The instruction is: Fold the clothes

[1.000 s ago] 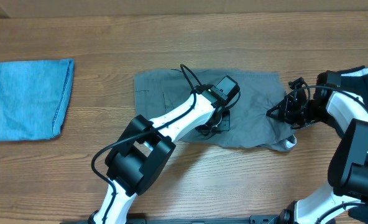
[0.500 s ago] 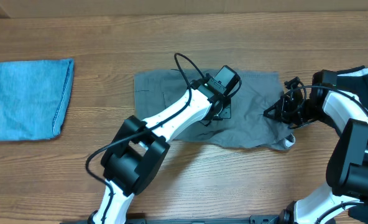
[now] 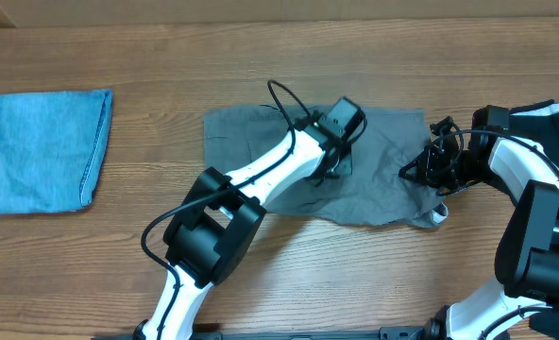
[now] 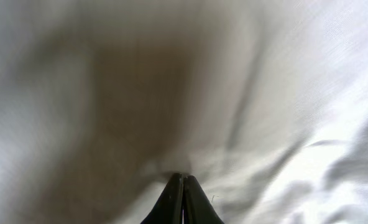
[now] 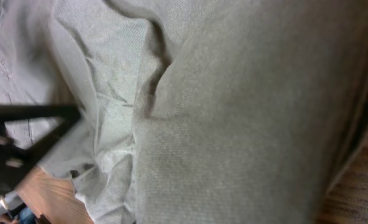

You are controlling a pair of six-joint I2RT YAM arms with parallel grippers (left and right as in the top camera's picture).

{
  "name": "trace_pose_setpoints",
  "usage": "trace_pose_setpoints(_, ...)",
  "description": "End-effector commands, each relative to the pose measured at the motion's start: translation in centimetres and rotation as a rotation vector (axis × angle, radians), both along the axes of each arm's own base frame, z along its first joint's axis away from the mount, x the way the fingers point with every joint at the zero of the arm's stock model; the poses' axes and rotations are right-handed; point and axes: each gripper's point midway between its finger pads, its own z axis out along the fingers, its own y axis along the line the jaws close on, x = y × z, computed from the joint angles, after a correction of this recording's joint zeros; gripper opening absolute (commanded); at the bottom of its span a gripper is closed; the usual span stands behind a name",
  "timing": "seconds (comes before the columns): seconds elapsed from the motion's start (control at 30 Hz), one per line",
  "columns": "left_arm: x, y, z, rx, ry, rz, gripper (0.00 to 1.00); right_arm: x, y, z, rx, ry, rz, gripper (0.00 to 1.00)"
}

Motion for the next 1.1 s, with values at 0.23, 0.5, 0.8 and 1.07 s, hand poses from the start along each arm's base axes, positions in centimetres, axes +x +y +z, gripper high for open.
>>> trace_pose_setpoints(0.23, 4.0, 1.1, 2.7, -0.002, -0.097, 0.073, 0.05, 0.2, 0.3, 0.1, 0.003, -0.007, 0.012, 0.04)
trace_pose_setpoints(0.5, 3.3, 0.8, -2.5, 0.022, -0.01, 0.067, 0.06, 0.1, 0.3, 0.1, 0.004, -0.005, 0.012, 0.04)
trace_pose_setpoints(0.8, 3.3, 0.7, -4.7, 0.0, 0.047, 0.083, 0.04, 0.1, 0.3, 0.1, 0.004, -0.006, 0.012, 0.04)
trace_pose_setpoints(1.07, 8.0, 0.3, 6.1, -0.118, -0.172, 0.127, 0.04, 0.1, 0.3, 0.1, 0.004, -0.005, 0.012, 0.04)
